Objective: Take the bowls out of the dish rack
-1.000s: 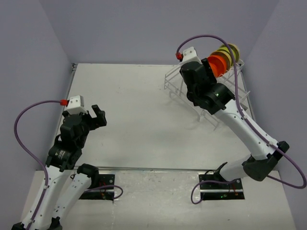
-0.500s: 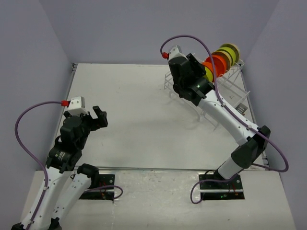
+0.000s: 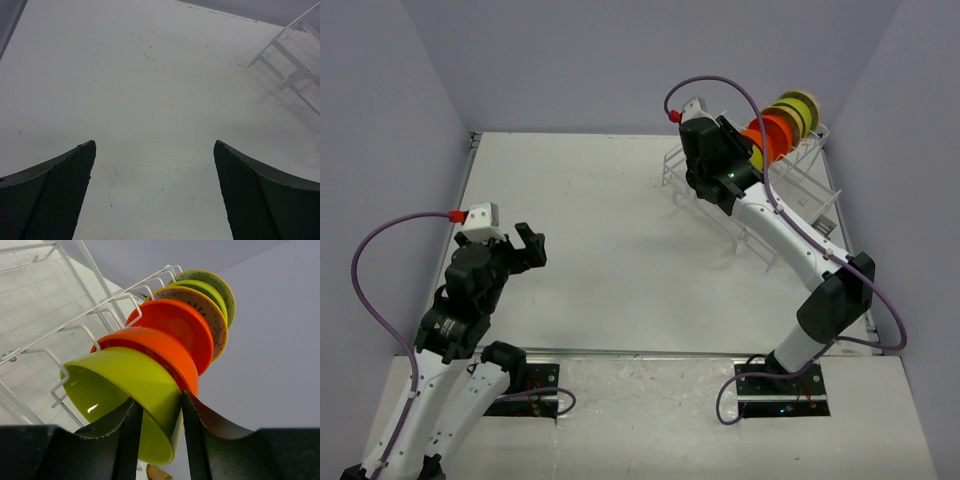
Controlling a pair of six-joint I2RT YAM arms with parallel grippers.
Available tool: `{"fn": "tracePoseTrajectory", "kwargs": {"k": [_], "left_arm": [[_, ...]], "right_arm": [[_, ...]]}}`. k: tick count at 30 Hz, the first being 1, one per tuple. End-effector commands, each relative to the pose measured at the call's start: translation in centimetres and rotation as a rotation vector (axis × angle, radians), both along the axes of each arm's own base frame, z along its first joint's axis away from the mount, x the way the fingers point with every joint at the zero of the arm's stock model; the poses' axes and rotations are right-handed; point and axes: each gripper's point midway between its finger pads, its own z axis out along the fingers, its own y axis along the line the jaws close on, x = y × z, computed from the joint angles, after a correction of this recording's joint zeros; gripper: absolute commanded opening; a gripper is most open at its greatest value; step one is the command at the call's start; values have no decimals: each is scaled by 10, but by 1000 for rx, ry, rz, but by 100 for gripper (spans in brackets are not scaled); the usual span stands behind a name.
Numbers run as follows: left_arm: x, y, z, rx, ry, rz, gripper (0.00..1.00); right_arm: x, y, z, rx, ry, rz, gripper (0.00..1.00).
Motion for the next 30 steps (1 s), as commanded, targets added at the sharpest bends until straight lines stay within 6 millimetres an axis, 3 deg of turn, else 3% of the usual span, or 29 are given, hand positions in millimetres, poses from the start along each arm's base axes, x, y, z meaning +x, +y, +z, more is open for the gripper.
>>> {"fn": "tracePoseTrajectory", "kwargs": {"k": [1,8,13,22,30], "left_arm": [[4,-4,7,1,-32,-21,100],[5,-7,4,3,-24,-34,100],[5,-9,3,5,-16,-43,100],[7,-12,1,8,-7,-57,100],[7,-15,-1,9,0,-68,100]], "right_arm": [[3,1,-1,22,-26,5,35],[1,-5,1,23,-56,-33,26],[-1,-11,10,-1,-100,-56,11],[-9,-13,27,-4,-149,-67,1],[-13,-11,34,-21,-168,-71,0]]}}
